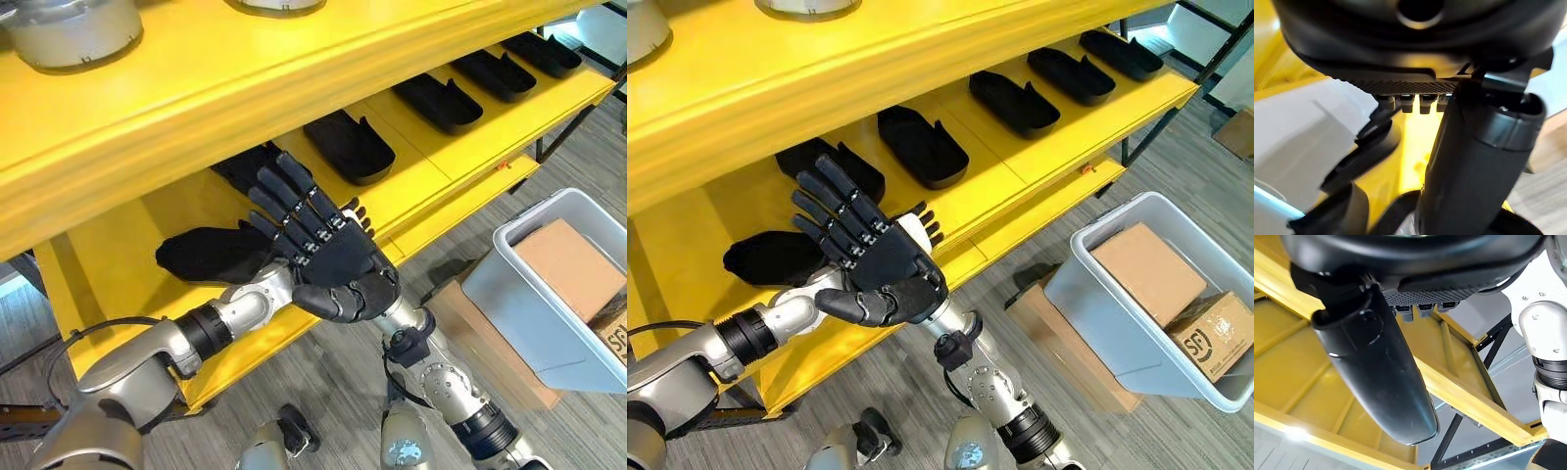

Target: Move parts from the plastic box to the shelf.

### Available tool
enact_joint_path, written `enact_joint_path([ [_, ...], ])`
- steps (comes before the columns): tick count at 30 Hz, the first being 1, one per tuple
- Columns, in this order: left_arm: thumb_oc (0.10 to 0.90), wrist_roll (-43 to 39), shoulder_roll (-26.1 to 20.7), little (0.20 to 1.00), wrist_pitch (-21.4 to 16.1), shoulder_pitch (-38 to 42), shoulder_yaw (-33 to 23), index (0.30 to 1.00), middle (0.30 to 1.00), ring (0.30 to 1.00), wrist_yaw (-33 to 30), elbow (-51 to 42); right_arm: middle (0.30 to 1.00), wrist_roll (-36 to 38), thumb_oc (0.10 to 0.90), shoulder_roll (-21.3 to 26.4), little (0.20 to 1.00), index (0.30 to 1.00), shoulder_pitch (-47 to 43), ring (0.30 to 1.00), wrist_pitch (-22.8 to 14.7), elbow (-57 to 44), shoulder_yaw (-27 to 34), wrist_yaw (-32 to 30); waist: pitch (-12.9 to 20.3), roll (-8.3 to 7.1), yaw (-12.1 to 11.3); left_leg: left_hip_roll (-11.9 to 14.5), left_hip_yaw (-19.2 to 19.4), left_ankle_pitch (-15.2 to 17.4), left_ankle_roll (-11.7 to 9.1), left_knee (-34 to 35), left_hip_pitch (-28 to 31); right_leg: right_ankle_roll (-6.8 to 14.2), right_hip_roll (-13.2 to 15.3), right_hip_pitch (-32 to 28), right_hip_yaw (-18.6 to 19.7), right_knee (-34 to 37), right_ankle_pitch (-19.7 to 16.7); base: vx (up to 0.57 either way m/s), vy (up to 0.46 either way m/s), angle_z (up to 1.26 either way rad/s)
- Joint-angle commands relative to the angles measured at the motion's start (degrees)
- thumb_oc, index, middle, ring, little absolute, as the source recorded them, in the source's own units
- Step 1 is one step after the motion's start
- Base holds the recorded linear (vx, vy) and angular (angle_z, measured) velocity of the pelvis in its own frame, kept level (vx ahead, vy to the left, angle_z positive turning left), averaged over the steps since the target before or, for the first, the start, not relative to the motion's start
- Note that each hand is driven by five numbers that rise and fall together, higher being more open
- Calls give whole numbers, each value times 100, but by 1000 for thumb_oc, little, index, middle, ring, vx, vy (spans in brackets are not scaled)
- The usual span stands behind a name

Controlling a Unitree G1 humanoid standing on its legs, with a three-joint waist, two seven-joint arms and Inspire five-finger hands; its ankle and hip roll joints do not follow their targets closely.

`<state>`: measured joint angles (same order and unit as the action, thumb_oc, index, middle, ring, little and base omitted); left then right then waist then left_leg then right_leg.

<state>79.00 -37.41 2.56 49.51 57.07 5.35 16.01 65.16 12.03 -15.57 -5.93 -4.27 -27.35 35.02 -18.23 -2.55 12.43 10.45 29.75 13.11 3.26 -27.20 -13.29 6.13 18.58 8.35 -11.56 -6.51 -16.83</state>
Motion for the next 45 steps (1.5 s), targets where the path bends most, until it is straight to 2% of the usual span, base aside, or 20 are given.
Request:
enact_joint_path([
  [1,900,-443,-59,1000,263,16,-493,1000,1000,1000,-270,-454,1000,26,900,74,1000,1000,-136,1000,-203,-491,26,183,53,483,-58,-284,-39,-930,-325,2090,1321,826,177,-14,-50,-179,719,204,208,-19],
  [2,900,-558,-37,1000,194,-53,-497,1000,1000,1000,-252,-403,1000,81,900,120,1000,1000,-66,1000,-141,-440,-5,255,126,504,-68,-327,-70,-1042,-318,2261,1365,787,-56,-5,-83,-368,992,235,195,-51],
  [4,900,-595,-26,1000,316,-453,-682,1000,1000,1000,-321,-433,1000,189,900,230,1000,1000,79,1000,119,-390,-6,421,389,515,-107,-315,-142,-1320,-396,2567,1428,645,-816,-139,-235,-692,1891,180,63,-43],
  [11,900,-416,-58,1000,102,-1177,-1109,1000,1000,1000,-961,-514,1000,219,900,456,1000,1000,212,1000,259,-462,13,429,767,371,-369,-214,-367,-1682,-725,2881,1528,483,-862,-818,-546,466,1515,109,-45,3],
  [15,900,-149,-123,1000,438,-1473,-1274,1000,1000,1000,-1711,-546,1000,176,900,518,1000,1000,240,1000,298,-495,-11,437,896,299,-465,-67,-461,-1798,-875,2995,1590,461,-844,-1072,-709,829,1399,82,-71,-3],
  [16,900,-142,-221,1000,736,-1570,-1416,1000,1000,1000,-2316,-556,1000,186,900,570,1000,1000,257,1000,267,-556,-35,330,939,280,-509,1,-514,-1859,-925,3047,1606,448,-848,-1157,-753,931,1371,77,-57,-16],
  [17,900,-255,-292,1000,775,-1574,-1501,1000,1000,1000,-2657,-549,1000,187,900,585,1000,1000,268,1000,230,-592,-64,263,960,274,-533,39,-533,-1894,-948,3061,1596,428,-855,-1199,-778,982,1358,73,-44,-2],
  [22,900,-698,-799,1000,266,-1721,-2049,1000,1000,1000,-3719,-999,1000,275,900,825,1000,1000,447,1000,227,-757,51,268,1018,267,-623,124,-592,-1891,-982,3026,1588,401,-830,-1313,-928,1027,1357,35,-15,7],
  [25,900,-1608,-1133,1000,-540,-1948,-2687,1000,1000,1000,-4305,-1581,1000,246,900,932,1000,1000,676,1000,264,-899,190,299,1066,277,-677,120,-657,-1863,-986,3047,1639,401,-828,-1369,-964,1035,1387,38,0,12],
  [30,900,-3124,-1141,1000,-1664,-2398,-3664,1000,1000,1000,-4296,-2372,1000,226,900,993,1000,1000,933,1000,416,-1042,409,383,1139,279,-732,100,-713,-1835,-992,3107,1744,406,-827,-1436,-967,1048,1410,23,11,10],
  [31,900,-3540,-1050,1000,-2090,-2543,-4032,1000,1000,1000,-4208,-2574,1000,176,900,960,1000,1000,997,1000,480,-1070,481,399,1184,271,-765,89,-729,-1831,-995,3144,1776,410,-831,-1460,-971,1079,1413,2,16,6],
  [33,900,-3390,-899,1000,-2627,-2920,-4282,1000,1000,1000,-4294,-2757,1000,154,900,918,1000,1000,1022,1000,470,-1069,541,399,1194,236,-831,70,-763,-1811,-1006,3162,1779,418,-837,-1470,-982,1092,1418,0,4,2],
  [34,900,-3207,-867,1000,-3090,-3320,-4482,1000,1000,1000,-4661,-2733,1000,88,900,851,1000,1000,1039,1000,457,-1008,626,452,1170,235,-889,66,-819,-1811,-1008,3174,1786,410,-850,-1470,-981,1087,1416,-44,-7,-1],
  [37,900,-3043,-851,1000,-5009,-4417,-5364,1000,1000,1000,-5588,-2332,1000,-37,900,818,1000,1000,1217,1000,383,-857,908,724,1140,260,-1038,47,-936,-1822,-990,3188,1790,360,-861,-1506,-1032,1086,1424,-48,17,17],
  [38,900,-3167,-804,1000,-5861,-4728,-5586,1000,1000,1000,-5453,-2345,1000,-70,900,845,1000,1000,1283,1000,283,-888,916,715,1140,267,-1069,43,-970,-1828,-985,3189,1772,347,-858,-1507,-1045,1076,1433,-47,21,39],
  [39,900,-4242,-720,1000,-6218,-4769,-5500,1000,1000,1000,-4141,-2486,1000,-74,900,887,1000,1000,1278,1000,239,-926,933,664,1143,267,-1076,44,-980,-1825,-986,3189,1768,346,-856,-1510,-1049,1074,1439,-34,13,42],
  [40,900,-6266,-595,1000,-6006,-4776,-5366,1000,1000,1000,-1753,-2806,1000,-211,900,910,1000,1000,1281,1000,184,-999,959,543,1143,268,-1082,44,-969,-1819,-985,3187,1773,346,-852,-1515,-1057,1070,1440,-17,3,26],
  [41,900,-8125,-421,1000,-5184,-4770,-5179,1000,1000,1000,421,-3199,1000,-358,900,959,1000,1000,1274,1000,114,-1042,986,404,1136,276,-1068,49,-953,-1823,-981,3187,1787,343,-855,-1513,-1057,1060,1443,-12,-1,18],
  [43,900,-9122,-172,1000,-4231,-4752,-4851,1000,1000,1000,1870,-3492,1000,-733,900,1085,1000,1000,1218,1000,13,-1055,1105,274,1127,273,-1031,48,-924,-1823,-966,3194,1831,355,-865,-1519,-1046,1059,1432,-11,-4,-2],
  [45,900,-9280,-60,1000,-3871,-4725,-4613,1000,1000,1000,2319,-3676,1000,-972,900,1268,1000,1000,1150,1000,-90,-1087,1232,251,1128,260,-1002,63,-894,-1833,-963,3201,1840,363,-863,-1502,-1069,1046,1420,-26,-16,-6],
])
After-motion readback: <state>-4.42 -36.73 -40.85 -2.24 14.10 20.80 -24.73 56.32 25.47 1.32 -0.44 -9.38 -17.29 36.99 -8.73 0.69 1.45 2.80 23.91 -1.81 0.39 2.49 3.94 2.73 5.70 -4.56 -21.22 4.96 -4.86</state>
